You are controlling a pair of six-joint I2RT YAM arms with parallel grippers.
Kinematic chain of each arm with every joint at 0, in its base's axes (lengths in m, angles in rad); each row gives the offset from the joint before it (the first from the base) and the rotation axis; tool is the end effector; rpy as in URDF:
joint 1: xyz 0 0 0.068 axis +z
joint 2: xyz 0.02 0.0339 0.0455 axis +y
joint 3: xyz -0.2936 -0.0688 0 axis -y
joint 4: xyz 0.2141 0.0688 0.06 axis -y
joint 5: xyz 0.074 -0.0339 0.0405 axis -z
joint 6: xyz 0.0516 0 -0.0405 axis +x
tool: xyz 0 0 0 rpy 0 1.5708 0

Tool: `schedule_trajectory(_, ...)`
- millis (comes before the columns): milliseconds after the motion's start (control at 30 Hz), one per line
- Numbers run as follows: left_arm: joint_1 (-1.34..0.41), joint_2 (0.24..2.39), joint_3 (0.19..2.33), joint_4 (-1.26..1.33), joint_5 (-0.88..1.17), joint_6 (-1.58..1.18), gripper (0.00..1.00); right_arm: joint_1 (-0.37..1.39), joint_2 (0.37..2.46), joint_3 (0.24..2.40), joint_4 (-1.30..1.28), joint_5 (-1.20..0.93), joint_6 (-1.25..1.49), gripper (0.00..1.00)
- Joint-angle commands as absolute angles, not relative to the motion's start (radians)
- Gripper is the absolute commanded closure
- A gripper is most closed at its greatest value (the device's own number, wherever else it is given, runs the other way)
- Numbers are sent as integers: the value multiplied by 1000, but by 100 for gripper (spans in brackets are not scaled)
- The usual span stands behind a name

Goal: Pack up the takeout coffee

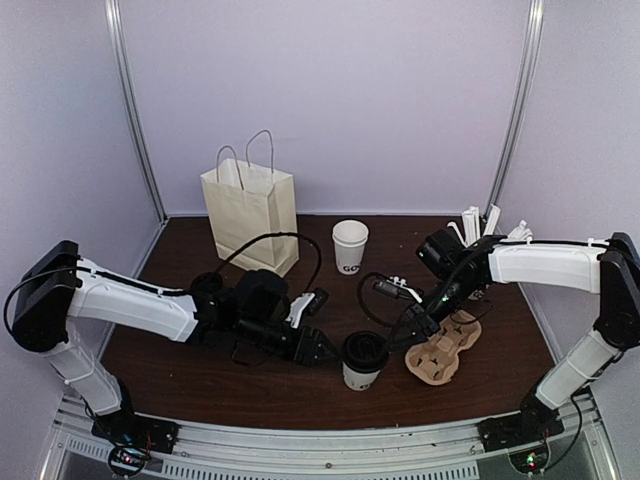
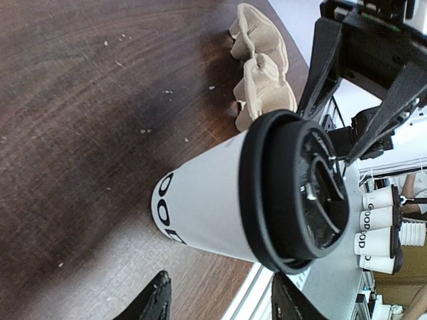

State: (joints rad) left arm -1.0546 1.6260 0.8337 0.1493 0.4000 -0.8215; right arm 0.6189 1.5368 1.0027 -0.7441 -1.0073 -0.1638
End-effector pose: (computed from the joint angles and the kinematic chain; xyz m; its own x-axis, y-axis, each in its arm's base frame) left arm 0.1437 -0.2939 0.2235 -0.9007 0.2208 -0.3741 0.4337 0.5068 -0.7450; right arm 0.1817 0.1830 0.2523 -0.6865 -0.5959 -0.4166 -0.6289 0.1991 0.7516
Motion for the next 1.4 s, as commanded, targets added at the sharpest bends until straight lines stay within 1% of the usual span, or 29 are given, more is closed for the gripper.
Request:
schedule_trajectory(0,-1039,1530,851,36,342,-786,47,605,1520,1016,-749,-1044,-165,54)
schedule_trajectory(67,-1039,1518,875,-76,287,-769,46,601,1507,1005,-736,-1040,-154,50)
schedule_trajectory(133,-1039,1517,899,-151,244,-753,45,600,1496,989,-714,-1031,-136,49)
schedule_trajectory(167,-1039,1512,895,-144,239,-753,45,601,1496,983,-706,-1031,-131,50)
schedule_trajectory(433,-1040,1518,863,154,337,-809,44,599,1545,986,-696,-1051,-115,57)
schedule_trajectory(700,-1039,1646,907,278,425,-864,45,596,1557,972,-683,-1052,-106,62)
schedule_trajectory(933,-1041,1704,913,280,439,-875,47,595,1574,949,-672,-1049,-105,66)
schedule_trajectory(1133,-1041,1735,903,233,432,-882,52,594,1627,952,-666,-1054,-92,69)
schedule_trajectory(1367,-1039,1778,840,216,390,-959,60,592,1750,955,-704,-956,-104,79)
